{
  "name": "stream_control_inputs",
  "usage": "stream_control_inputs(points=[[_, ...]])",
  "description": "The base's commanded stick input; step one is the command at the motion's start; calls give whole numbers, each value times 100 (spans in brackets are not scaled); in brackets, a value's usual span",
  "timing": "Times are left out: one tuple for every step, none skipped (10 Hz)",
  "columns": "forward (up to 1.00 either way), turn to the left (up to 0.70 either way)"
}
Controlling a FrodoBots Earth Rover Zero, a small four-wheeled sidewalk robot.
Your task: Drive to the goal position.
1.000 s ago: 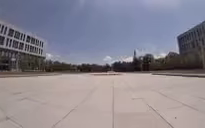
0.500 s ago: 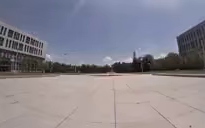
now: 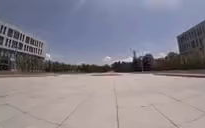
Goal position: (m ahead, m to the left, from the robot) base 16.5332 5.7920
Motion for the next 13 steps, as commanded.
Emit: stream_control_inputs(points=[[50, 1], [50, 1], [50, 1], [50, 1], [50, 1], [50, 1], [50, 1], [50, 1], [50, 1], [50, 1], [50, 1], [50, 1], [50, 1]])
